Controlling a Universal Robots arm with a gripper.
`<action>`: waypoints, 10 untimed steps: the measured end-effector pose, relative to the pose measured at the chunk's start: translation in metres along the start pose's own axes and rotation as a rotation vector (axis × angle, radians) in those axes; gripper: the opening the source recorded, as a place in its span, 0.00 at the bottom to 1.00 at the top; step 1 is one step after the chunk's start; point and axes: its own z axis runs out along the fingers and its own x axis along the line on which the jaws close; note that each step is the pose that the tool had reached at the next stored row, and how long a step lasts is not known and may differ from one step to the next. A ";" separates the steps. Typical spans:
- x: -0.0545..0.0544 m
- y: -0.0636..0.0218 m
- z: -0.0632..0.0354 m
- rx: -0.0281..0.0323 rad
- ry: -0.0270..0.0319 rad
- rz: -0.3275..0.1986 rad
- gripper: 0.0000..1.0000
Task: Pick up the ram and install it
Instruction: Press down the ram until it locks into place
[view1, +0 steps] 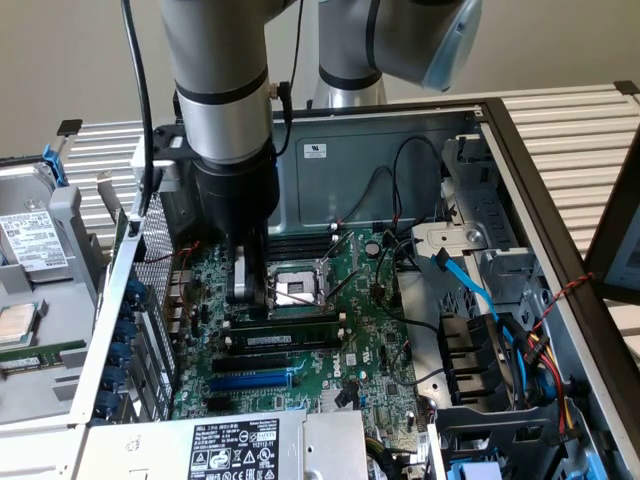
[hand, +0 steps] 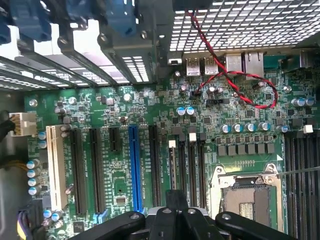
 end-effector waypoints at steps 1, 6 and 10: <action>0.001 -0.0006 -0.0026 -0.0035 -0.0001 0.000 0.10; 0.002 -0.0098 -0.0143 -0.0202 -0.0020 0.000 0.10; 0.001 -0.0252 -0.0143 -0.0225 -0.0053 -0.004 0.10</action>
